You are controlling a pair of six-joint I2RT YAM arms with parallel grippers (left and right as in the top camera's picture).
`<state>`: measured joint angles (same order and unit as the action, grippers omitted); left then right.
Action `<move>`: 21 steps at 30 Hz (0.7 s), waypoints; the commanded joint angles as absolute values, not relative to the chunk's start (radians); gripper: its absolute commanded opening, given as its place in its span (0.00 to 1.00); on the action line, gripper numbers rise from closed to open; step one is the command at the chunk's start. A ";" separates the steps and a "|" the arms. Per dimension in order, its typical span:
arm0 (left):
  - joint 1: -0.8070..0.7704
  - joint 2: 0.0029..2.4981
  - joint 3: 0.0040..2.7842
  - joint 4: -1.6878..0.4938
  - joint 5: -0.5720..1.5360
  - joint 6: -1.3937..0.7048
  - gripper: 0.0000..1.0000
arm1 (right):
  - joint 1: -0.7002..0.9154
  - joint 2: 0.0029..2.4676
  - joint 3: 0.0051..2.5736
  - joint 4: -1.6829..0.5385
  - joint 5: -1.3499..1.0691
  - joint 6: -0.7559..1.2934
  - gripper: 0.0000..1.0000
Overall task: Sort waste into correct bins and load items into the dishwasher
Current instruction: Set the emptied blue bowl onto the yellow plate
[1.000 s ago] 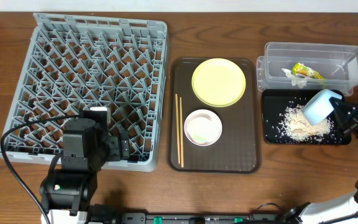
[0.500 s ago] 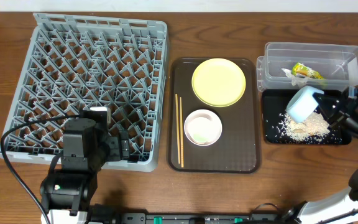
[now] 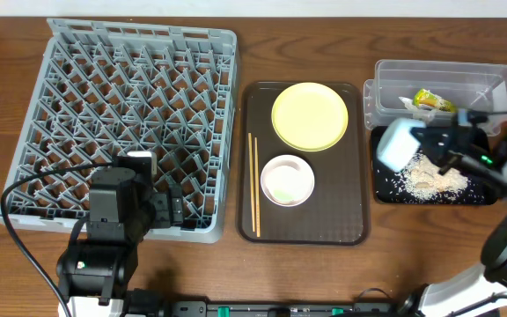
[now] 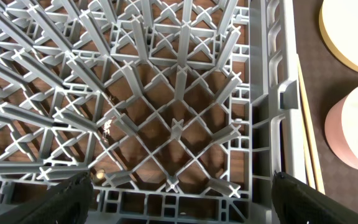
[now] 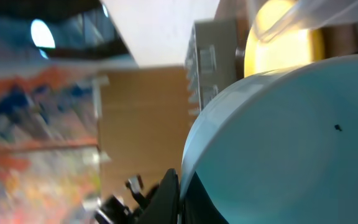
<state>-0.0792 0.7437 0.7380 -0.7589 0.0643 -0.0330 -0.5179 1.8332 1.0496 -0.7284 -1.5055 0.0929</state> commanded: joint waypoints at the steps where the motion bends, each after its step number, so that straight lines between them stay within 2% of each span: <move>1: -0.075 0.741 0.759 -0.759 0.062 -0.046 0.92 | -0.431 1.732 1.055 -0.708 -1.452 0.022 0.01; 8: -0.075 0.741 0.759 -0.759 0.062 -0.046 0.92 | -0.123 1.536 1.089 -0.549 -0.914 0.066 0.01; 15: -0.075 0.741 0.759 -0.759 0.063 -0.046 0.92 | 0.221 1.522 1.089 -0.383 -0.358 -0.005 0.01; 21: -0.075 0.741 0.759 -0.759 0.063 -0.046 0.92 | 0.419 1.600 1.088 -0.279 -0.117 -0.154 0.01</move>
